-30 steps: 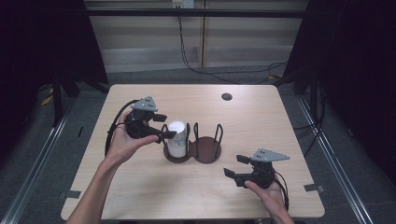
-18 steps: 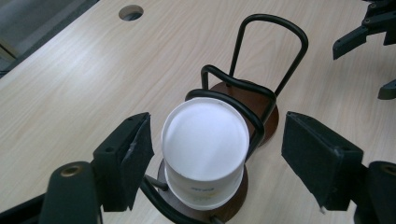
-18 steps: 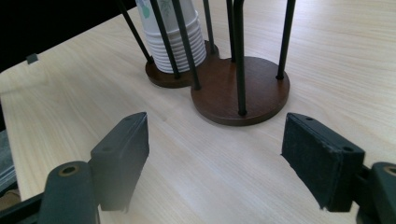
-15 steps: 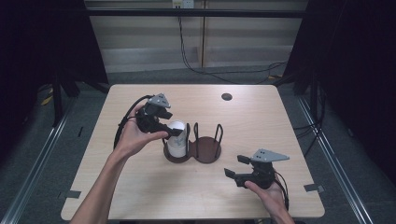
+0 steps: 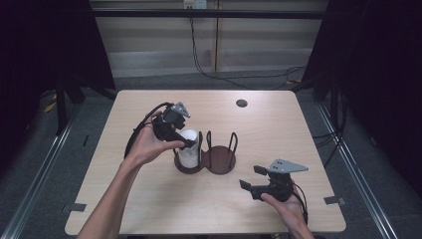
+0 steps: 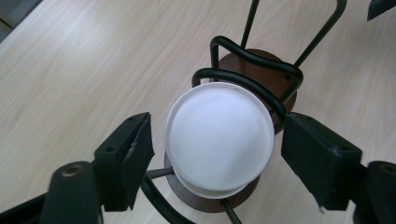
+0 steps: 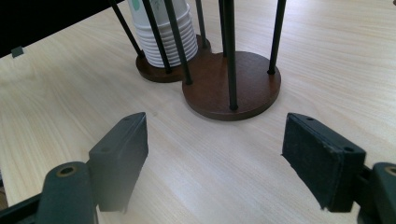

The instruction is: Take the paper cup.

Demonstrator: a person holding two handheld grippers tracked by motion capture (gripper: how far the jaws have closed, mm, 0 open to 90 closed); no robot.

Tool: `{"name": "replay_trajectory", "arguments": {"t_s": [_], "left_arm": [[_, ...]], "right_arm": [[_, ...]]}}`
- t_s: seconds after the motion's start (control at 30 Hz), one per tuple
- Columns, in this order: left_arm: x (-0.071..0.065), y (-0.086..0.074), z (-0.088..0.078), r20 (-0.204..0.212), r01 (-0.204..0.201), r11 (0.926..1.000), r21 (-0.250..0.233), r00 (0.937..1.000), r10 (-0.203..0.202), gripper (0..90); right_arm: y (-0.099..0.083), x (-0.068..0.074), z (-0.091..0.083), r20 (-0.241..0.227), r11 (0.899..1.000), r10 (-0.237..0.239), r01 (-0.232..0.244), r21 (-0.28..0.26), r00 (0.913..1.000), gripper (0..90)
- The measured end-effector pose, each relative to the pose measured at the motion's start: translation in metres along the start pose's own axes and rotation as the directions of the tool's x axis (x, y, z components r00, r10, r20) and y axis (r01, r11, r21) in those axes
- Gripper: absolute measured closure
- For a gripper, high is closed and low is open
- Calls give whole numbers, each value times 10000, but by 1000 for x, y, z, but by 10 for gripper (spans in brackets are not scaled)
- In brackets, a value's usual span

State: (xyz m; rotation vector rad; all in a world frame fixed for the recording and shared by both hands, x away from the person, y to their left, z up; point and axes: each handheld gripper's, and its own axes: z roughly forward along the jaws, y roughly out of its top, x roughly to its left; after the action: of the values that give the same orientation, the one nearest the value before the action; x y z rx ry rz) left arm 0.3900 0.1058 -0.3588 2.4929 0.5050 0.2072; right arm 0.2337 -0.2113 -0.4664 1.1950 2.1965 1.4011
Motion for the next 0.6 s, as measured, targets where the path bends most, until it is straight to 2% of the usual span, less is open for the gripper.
{"name": "replay_trajectory", "arguments": {"t_s": [0.17,0.2,0.23,0.3,0.33,0.37,0.4,0.43,0.5,0.6], "left_arm": [[1,3,2,80,-187,9992,347,9998,184,295],[2,4,4,97,10,9984,562,10000,-15,290],[3,5,5,210,-180,9966,802,9996,164,267],[2,6,6,168,-234,9958,891,9996,220,260],[1,6,7,125,-130,9958,903,9999,119,267],[3,7,7,163,-261,9948,987,9996,246,268],[3,8,8,201,-115,9956,935,9998,96,268],[3,8,8,177,-232,9939,1074,9996,214,268],[3,9,9,239,-111,9947,1021,9997,87,274],[3,10,9,301,-323,9920,1221,9991,288,317]], "right_arm": [[0,0,-1,-4,10000,-21,21,30,10000,222],[0,0,-1,-3,10000,-34,34,23,10000,222],[0,0,-1,1,10000,-23,23,32,10000,222],[0,0,-1,11,10000,-2,2,18,10000,220],[0,0,-1,-17,10000,38,-38,18,10000,215],[0,0,-1,-35,10000,49,-49,17,10000,214],[0,0,-1,-35,10000,49,-49,17,10000,214],[0,0,-1,-20,10000,44,-44,14,10000,214],[0,0,-1,-34,10000,47,-47,20,10000,213],[0,0,-1,-12,10000,57,-57,29,10000,212]]}}
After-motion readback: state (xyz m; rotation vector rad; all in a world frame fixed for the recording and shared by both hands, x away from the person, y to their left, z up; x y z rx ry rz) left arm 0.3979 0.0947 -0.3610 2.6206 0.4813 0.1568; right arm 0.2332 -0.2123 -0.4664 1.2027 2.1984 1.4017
